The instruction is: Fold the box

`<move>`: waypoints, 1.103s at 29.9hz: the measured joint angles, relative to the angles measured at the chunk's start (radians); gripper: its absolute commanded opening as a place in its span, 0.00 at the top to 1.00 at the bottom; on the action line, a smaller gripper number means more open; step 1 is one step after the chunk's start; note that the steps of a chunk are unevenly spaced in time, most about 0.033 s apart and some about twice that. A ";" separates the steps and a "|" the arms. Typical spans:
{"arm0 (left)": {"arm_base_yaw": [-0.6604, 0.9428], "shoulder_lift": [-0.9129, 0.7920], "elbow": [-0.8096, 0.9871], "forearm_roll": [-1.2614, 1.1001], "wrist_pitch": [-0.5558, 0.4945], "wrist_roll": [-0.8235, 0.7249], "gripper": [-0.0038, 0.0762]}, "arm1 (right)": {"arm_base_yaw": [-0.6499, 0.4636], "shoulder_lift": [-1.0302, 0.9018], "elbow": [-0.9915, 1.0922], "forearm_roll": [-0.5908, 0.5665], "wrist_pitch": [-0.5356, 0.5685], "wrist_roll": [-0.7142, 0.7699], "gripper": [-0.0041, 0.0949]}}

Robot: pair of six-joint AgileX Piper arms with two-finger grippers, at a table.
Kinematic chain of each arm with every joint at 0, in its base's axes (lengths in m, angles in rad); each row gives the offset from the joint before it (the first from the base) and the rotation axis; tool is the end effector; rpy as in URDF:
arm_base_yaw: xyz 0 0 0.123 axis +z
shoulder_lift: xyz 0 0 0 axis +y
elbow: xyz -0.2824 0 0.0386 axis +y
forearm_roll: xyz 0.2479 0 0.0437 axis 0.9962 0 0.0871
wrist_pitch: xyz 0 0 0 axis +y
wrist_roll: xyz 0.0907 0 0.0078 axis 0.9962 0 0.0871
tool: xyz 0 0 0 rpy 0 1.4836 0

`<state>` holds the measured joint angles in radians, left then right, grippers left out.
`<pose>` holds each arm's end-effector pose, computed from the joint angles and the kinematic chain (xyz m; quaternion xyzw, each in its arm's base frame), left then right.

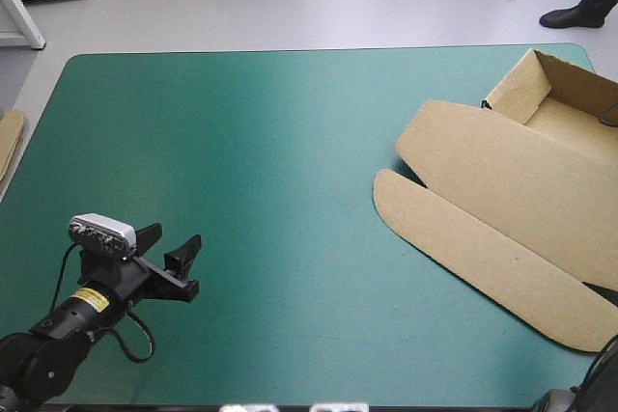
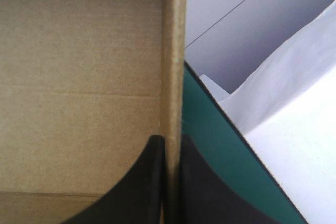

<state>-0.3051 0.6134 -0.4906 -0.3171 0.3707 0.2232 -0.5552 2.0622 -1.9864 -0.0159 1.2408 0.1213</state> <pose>0.1174 -0.0478 0.2957 0.1270 0.8200 -0.1508 0.5373 0.3801 -0.2374 0.2928 0.3258 0.9300 -0.0442 0.1642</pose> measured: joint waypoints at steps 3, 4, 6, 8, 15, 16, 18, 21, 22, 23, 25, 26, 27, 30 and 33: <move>0.000 0.000 0.000 0.000 0.009 0.000 0.36 | -0.002 0.019 0.000 0.002 -0.001 0.000 0.98; 0.000 0.000 0.000 0.000 0.011 0.000 0.36 | -0.002 0.020 0.000 0.003 -0.002 0.000 0.98; 0.000 0.000 0.000 0.000 0.011 0.000 0.36 | -0.002 0.020 0.000 0.003 -0.001 0.000 0.97; 0.000 0.000 0.000 0.000 0.011 0.000 0.36 | -0.002 0.020 0.000 0.004 -0.002 0.000 0.95; 0.000 0.000 0.000 0.000 0.017 0.000 0.36 | -0.003 0.020 0.000 0.016 -0.004 -0.003 0.41; 0.000 0.000 0.000 0.000 0.017 0.000 0.36 | -0.003 0.020 0.000 0.022 -0.004 -0.003 0.33; 0.000 0.000 0.000 0.000 0.017 0.000 0.36 | -0.003 0.020 0.000 0.028 -0.004 -0.003 0.25; 0.000 0.000 0.000 0.000 0.017 0.000 0.36 | -0.003 0.020 0.000 0.027 -0.004 -0.003 0.25; 0.000 0.000 0.000 0.000 0.017 0.000 0.36 | -0.003 0.020 0.000 0.026 -0.004 -0.004 0.25; 0.000 0.000 0.000 0.000 0.017 0.000 0.36 | -0.003 0.016 0.000 0.025 -0.004 -0.004 0.25; 0.000 0.000 0.000 0.000 0.017 0.000 0.36 | -0.004 0.006 0.000 0.016 -0.004 -0.005 0.25; 0.000 0.000 0.000 0.000 0.017 0.000 0.36 | -0.006 -0.005 0.000 0.016 -0.004 -0.007 0.25; 0.000 0.000 0.000 0.000 0.017 0.000 0.36 | -0.012 -0.016 0.000 0.016 -0.004 -0.008 0.25; 0.000 0.000 0.000 0.000 0.017 0.000 0.36 | -0.034 -0.068 0.000 0.016 -0.002 -0.011 0.25; 0.000 0.000 0.000 0.000 0.017 0.001 0.36 | -0.058 -0.136 0.000 0.054 -0.001 -0.022 0.25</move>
<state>-0.3051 0.6134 -0.4906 -0.3171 0.3877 0.2241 -0.6135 1.9259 -1.9864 0.0380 1.2400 0.0989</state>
